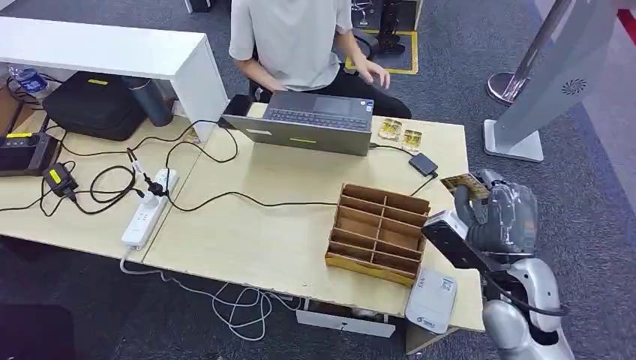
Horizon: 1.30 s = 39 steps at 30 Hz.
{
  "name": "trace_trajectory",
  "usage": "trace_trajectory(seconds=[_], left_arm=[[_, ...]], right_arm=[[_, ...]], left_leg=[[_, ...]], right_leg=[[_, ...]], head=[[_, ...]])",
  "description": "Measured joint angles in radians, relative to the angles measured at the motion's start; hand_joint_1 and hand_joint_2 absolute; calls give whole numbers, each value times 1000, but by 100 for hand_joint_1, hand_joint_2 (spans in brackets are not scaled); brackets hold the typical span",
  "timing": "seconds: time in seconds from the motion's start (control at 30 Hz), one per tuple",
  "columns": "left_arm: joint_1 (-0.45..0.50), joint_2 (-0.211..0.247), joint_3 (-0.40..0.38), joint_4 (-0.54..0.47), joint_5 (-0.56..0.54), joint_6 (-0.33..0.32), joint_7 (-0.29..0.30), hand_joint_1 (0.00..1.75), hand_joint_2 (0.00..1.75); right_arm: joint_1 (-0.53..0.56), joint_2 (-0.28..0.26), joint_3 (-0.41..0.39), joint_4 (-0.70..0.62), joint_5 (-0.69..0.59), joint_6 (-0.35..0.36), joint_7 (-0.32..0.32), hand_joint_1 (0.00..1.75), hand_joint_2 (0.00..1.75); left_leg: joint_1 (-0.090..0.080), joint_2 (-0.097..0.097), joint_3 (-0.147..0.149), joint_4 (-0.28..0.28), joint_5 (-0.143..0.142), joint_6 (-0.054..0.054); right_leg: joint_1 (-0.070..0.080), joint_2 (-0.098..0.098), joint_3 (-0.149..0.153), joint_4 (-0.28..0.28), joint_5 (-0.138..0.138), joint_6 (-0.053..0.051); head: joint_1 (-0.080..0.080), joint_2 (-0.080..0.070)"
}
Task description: Pass the card to the sensor for recognition and then transmit it.
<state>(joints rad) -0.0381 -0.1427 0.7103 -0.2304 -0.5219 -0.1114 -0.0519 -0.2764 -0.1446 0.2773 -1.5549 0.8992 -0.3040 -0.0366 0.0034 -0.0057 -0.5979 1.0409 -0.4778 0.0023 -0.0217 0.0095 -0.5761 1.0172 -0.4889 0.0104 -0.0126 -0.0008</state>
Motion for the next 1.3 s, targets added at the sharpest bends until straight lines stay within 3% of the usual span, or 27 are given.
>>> trace_trajectory(seconds=[1.0, 1.3], left_arm=[[-1, -2, 17, 0, -12, 2, -3, 0, 175], [-1, -1, 29, 0, -7, 6, -3, 0, 175]], right_arm=[[65, 8, 26, 65, 39, -3, -8, 175, 175], [97, 4, -4, 65, -22, -23, -17, 175, 175]], left_leg=[[0, 0, 0, 0, 0, 0], [0, 0, 0, 0, 0, 0]], right_leg=[[0, 0, 0, 0, 0, 0], [0, 0, 0, 0, 0, 0]], head=[[0, 0], [0, 0]])
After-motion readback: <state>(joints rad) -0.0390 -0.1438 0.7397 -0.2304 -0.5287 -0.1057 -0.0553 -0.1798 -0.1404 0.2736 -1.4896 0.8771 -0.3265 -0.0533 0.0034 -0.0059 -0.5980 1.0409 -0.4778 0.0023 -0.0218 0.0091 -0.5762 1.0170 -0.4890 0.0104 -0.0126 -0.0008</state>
